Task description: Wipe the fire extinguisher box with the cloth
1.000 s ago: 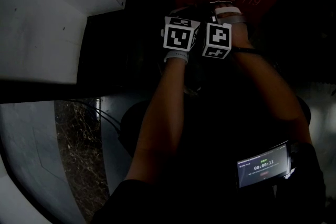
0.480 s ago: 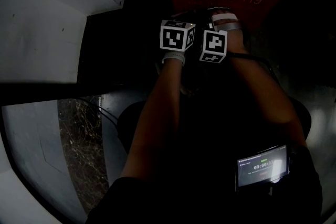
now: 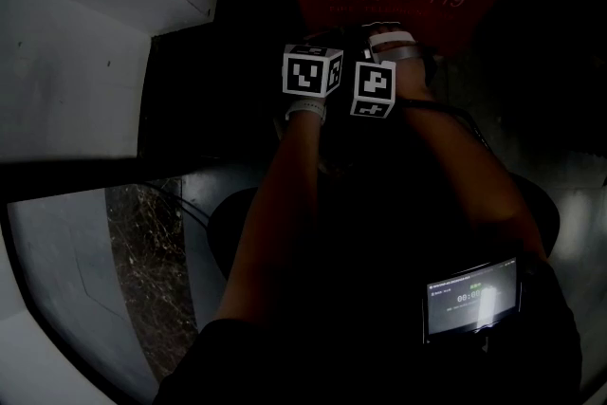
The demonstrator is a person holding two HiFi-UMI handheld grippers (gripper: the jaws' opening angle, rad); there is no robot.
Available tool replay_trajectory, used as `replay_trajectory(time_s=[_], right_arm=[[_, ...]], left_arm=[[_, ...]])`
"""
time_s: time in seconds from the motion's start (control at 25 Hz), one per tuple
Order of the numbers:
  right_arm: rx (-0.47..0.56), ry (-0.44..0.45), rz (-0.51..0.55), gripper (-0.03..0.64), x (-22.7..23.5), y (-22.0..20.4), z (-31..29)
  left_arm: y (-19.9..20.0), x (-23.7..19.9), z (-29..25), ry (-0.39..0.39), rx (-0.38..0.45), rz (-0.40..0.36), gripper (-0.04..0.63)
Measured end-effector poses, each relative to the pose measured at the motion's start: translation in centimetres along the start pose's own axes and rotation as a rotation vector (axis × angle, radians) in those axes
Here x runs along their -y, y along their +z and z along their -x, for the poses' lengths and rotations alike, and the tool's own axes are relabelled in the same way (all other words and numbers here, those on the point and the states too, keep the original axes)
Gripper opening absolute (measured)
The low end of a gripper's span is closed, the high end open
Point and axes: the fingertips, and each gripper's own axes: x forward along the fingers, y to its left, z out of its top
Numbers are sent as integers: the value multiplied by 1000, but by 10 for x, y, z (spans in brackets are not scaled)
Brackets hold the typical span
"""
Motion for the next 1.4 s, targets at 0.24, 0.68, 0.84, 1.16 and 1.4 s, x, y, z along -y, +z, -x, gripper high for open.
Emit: replay_trajectory(time_s=[0.24,0.68,0.84,1.16,1.4], right_arm=[[5,25,6,37,-13,-1,-7],[10,-32,-33,37,32,7,44],[27,-117,-60,37,78,14,82],[56,-354,-86,37,190,21,174],[55,-520,-48,37,267,24,238]], left_arm=[[-13,-1,-8,2,-39,-1,0],[56,25,48,18,69,-69,0],[113,41,95,23,208,-126,0],[209,63,183,104,460,-213,0],[253,80,211,127,581,-237,-2]])
